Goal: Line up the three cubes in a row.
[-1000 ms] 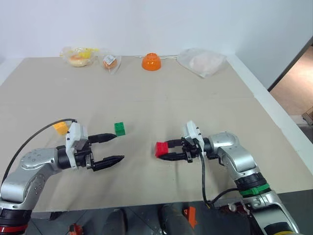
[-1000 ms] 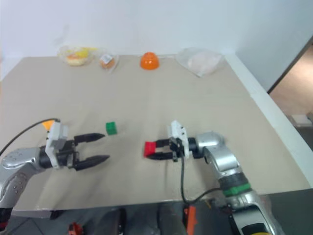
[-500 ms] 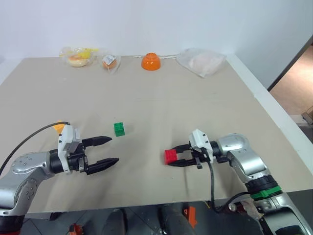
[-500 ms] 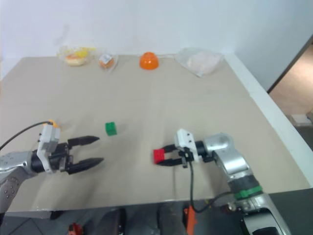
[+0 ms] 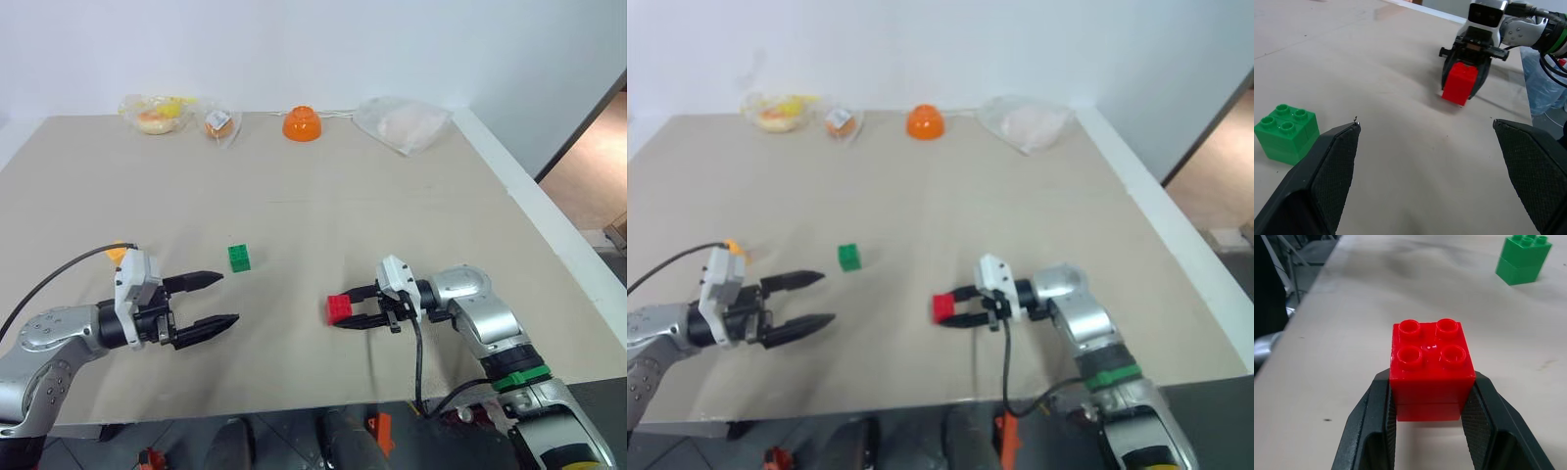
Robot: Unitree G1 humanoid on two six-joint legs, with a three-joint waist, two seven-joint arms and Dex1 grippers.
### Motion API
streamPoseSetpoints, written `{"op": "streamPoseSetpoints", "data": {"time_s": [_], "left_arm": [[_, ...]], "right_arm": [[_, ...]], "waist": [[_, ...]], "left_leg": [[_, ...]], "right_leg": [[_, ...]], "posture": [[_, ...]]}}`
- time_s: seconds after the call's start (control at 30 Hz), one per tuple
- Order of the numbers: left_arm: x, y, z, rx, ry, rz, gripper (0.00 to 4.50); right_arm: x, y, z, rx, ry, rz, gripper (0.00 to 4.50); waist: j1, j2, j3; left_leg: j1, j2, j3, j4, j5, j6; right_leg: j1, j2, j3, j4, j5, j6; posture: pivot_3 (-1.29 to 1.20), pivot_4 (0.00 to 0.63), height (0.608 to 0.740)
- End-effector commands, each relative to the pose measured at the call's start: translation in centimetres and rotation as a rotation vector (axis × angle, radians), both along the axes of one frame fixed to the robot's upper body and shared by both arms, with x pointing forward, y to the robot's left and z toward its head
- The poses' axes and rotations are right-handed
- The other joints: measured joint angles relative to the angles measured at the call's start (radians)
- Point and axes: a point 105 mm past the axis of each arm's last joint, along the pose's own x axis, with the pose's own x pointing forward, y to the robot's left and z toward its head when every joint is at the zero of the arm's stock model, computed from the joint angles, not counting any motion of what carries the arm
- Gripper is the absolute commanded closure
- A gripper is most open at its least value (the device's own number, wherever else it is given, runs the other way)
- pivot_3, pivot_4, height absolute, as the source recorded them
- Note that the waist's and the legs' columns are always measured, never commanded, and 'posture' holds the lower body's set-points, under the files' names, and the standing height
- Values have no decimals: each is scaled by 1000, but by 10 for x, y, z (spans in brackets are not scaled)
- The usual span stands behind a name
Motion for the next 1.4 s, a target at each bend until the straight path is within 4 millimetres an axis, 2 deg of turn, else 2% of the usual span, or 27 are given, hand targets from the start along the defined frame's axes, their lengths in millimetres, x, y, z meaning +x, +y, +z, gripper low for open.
{"op": "streamPoseSetpoints", "data": {"time_s": [0.03,0.2,0.37,0.6,0.9,0.97,1.07,1.13,1.3,1.4], "left_arm": [[-4,-6,12,-7,-43,-15,0],[-5,-7,12,-9,-39,-8,0],[-8,-5,11,-14,-37,11,0],[-9,-6,10,-14,-34,17,0],[-9,-6,10,-12,-36,15,0],[-9,-7,10,-13,-36,14,0],[-7,-6,8,-5,-42,38,0],[-2,1,1,7,-43,90,0],[11,18,-20,61,-47,238,0],[19,25,-30,59,-7,303,0]], "right_arm": [[13,1,5,-21,-62,-6,3259],[18,-4,2,-45,-59,-3,3259],[10,-10,-3,-61,-23,20,3259],[10,-21,-5,-79,-10,-4,3259],[12,-20,-9,-84,5,-21,3259],[15,-21,-11,-93,15,-42,2232],[18,-24,-12,-103,7,-69,1275],[15,-26,-9,-106,10,-58,1275],[8,-33,11,-93,-20,-45,1275],[3,-38,39,-69,-76,-34,1275]], "waist": [[0,0,0],[0,0,0],[0,0,0],[1,0,0],[1,0,0],[1,0,0],[1,0,0],[1,0,0],[3,0,0],[2,0,0]], "left_leg": [[0,0,0,0,0,0],[0,0,0,0,0,0],[0,0,0,-1,0,0],[0,0,0,0,0,0],[0,0,0,0,0,0],[0,0,0,0,0,0],[0,0,0,0,0,0],[1,0,0,0,0,0],[1,-1,0,0,1,-1],[0,-1,0,0,1,-1]], "right_leg": [[0,0,0,0,0,0],[0,0,0,0,0,0],[0,0,0,0,0,0],[1,0,0,0,0,0],[1,0,0,0,0,0],[1,0,0,0,0,0],[1,0,0,0,0,0],[1,0,0,0,0,0],[1,0,0,0,1,0],[1,0,0,0,0,0]], "posture": [[0,150,740],[0,150,740],[0,150,740],[0,150,740],[0,150,740],[0,150,740],[0,150,740],[0,150,740],[0,150,740],[0,150,740]]}}
